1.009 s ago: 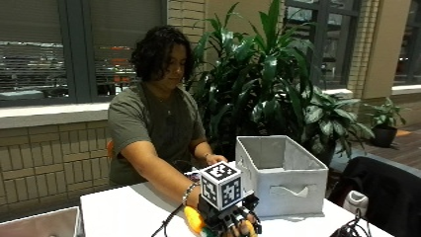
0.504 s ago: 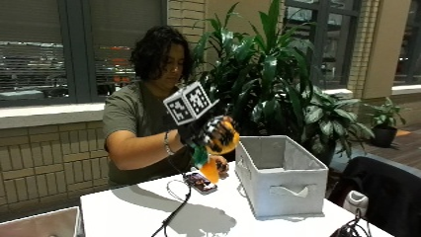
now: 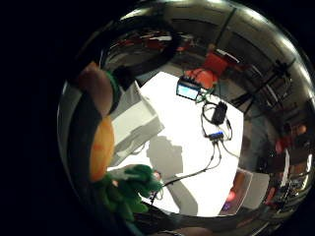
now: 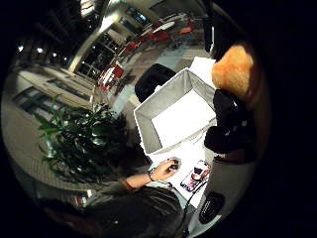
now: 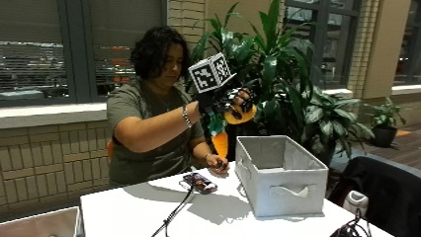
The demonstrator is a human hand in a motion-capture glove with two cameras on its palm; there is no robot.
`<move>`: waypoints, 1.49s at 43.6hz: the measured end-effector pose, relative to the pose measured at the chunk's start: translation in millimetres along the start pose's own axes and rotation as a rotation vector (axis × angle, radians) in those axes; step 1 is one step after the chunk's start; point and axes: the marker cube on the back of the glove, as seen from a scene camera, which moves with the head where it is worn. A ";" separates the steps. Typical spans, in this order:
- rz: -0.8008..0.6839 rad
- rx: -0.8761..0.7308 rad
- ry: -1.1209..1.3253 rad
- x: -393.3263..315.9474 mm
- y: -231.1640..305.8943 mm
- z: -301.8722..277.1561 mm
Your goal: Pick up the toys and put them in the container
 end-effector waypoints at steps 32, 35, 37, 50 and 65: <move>0.112 -0.081 -0.126 45.8 -0.8 1.5; 0.112 -0.101 -0.141 50.9 0.5 3.6; 0.107 -0.107 -0.144 53.6 1.3 4.8; 0.042 -0.183 -0.220 59.1 11.5 12.4; 0.114 -0.081 -0.183 77.8 14.9 22.0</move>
